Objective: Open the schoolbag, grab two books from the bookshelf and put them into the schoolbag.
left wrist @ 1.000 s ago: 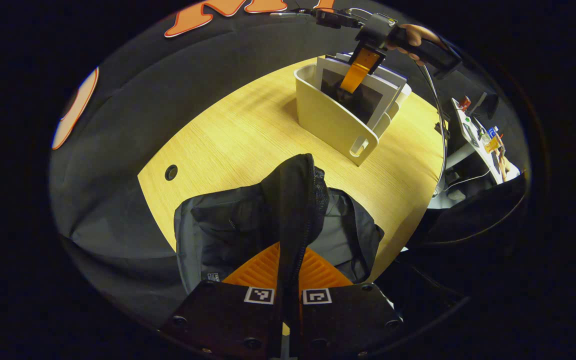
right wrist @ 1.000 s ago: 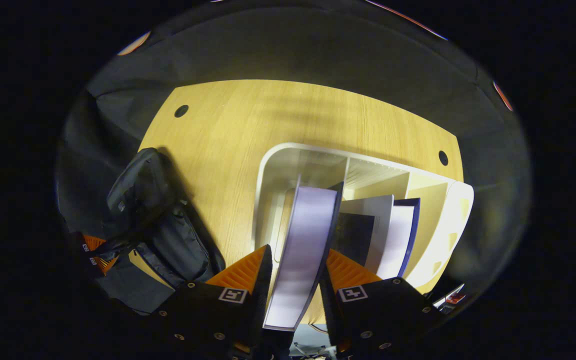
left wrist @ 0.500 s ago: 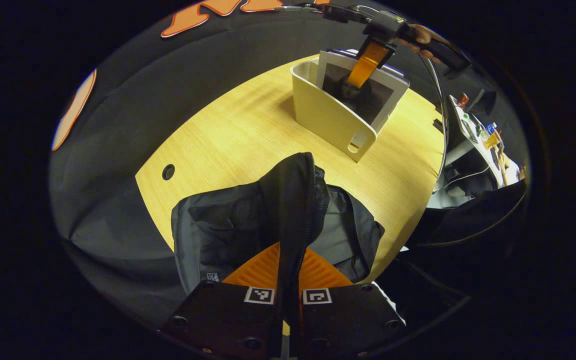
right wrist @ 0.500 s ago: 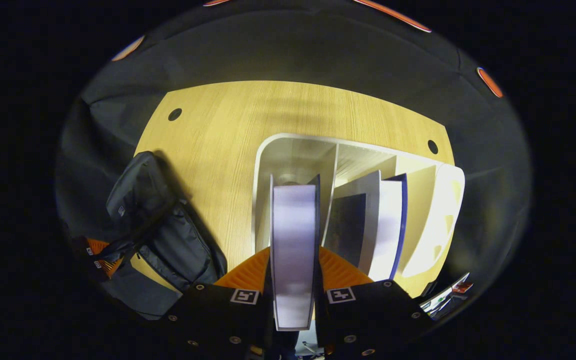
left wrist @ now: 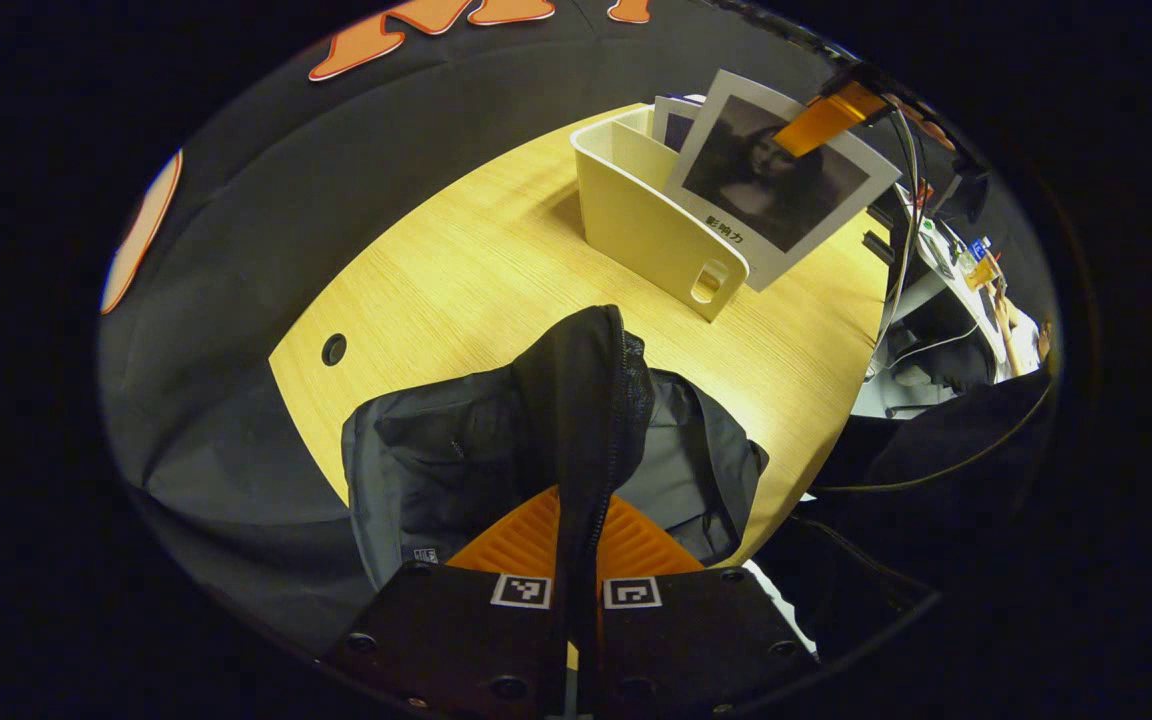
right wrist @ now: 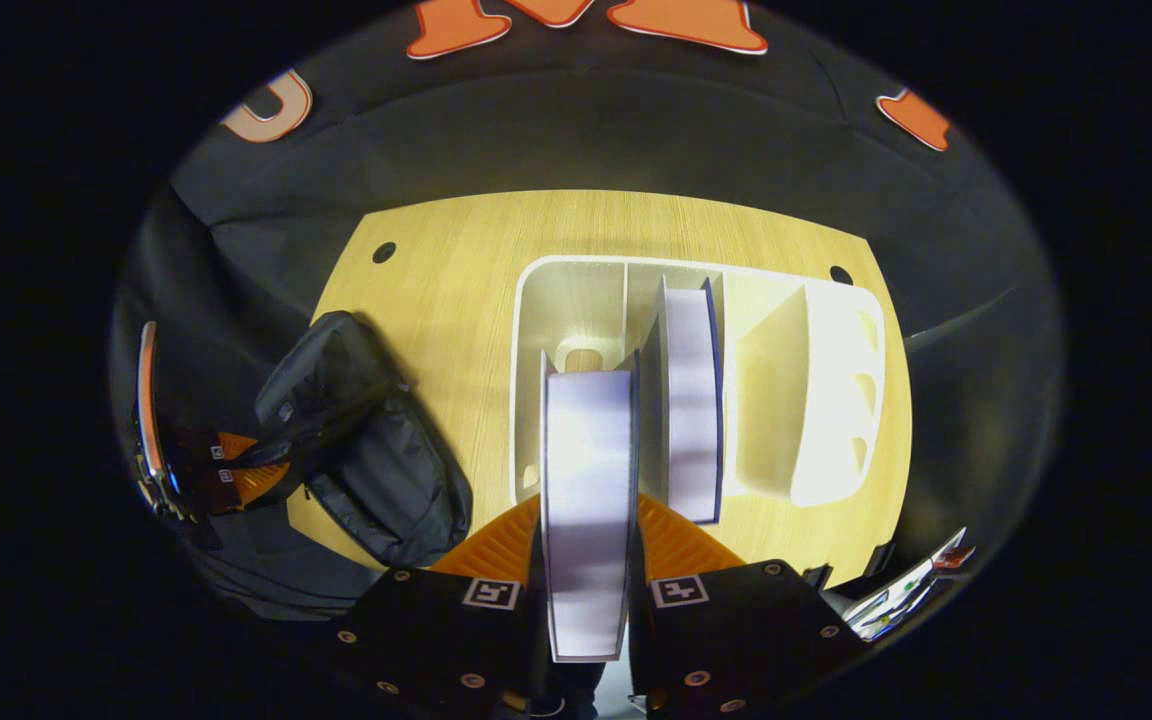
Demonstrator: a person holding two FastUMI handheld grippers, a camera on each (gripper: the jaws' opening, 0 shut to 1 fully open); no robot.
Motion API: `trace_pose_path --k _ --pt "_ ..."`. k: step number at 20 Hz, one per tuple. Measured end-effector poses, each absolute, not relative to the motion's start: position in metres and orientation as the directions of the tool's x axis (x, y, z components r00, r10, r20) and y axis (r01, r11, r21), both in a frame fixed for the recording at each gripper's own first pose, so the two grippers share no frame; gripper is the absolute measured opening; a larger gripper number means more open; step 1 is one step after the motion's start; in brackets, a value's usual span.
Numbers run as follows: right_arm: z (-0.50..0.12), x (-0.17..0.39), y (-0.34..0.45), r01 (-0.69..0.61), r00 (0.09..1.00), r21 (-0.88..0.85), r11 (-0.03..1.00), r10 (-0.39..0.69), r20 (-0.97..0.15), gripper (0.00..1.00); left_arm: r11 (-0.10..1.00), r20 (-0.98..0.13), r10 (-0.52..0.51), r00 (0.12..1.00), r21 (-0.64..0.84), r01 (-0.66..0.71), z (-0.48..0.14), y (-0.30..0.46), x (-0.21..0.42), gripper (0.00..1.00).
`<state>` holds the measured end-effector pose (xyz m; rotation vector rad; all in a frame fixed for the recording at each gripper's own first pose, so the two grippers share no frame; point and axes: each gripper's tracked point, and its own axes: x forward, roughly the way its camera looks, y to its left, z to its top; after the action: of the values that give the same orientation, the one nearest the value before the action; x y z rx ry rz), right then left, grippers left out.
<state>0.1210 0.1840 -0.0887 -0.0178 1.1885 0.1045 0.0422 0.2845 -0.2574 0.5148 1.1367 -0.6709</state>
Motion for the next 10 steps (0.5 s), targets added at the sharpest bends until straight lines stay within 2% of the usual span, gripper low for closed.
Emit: trace_pose_path --k 10 --pt "-0.106 0.029 0.171 -0.058 0.378 0.185 0.981 0.194 -0.905 0.33 0.694 -0.945 -0.206 0.254 0.042 0.719 -0.258 0.283 0.04 0.05"
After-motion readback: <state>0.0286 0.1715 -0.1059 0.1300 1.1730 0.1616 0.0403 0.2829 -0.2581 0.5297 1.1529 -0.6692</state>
